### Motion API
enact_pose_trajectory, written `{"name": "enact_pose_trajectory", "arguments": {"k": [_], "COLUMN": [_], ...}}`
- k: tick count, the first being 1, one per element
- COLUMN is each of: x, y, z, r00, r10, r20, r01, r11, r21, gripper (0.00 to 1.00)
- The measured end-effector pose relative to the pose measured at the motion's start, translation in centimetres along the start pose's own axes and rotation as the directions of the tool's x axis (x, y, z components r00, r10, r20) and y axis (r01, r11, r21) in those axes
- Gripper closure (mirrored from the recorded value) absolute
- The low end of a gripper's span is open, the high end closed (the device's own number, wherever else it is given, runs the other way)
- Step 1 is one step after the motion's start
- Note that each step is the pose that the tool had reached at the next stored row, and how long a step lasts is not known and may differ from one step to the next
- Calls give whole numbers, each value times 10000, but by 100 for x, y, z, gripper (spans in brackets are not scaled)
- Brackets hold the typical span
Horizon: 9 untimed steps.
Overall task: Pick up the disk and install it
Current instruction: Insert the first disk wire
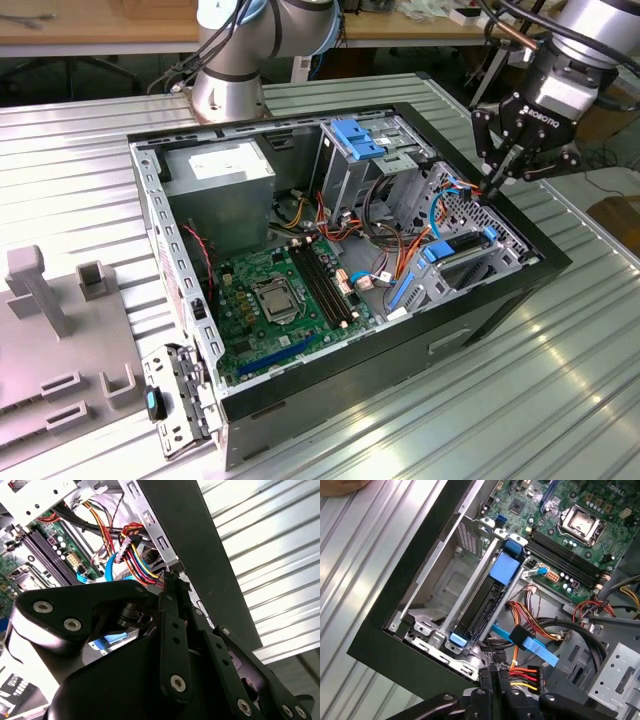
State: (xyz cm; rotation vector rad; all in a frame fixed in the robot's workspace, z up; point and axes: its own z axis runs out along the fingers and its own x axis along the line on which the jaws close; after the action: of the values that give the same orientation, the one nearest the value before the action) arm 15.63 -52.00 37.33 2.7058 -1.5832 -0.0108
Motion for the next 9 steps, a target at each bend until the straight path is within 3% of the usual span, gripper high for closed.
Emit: {"name": "enact_pose_trajectory", "arguments": {"k": [6, 9], "x": [0, 0], "y": [0, 0], "z": [6, 8], "r00": [9963, 9902], "r10": [860, 1394], "r20": [18, 28], "r01": [-860, -1394], "r11": [9963, 9902], "r21": [-17, -25], "gripper": [84, 84]}}
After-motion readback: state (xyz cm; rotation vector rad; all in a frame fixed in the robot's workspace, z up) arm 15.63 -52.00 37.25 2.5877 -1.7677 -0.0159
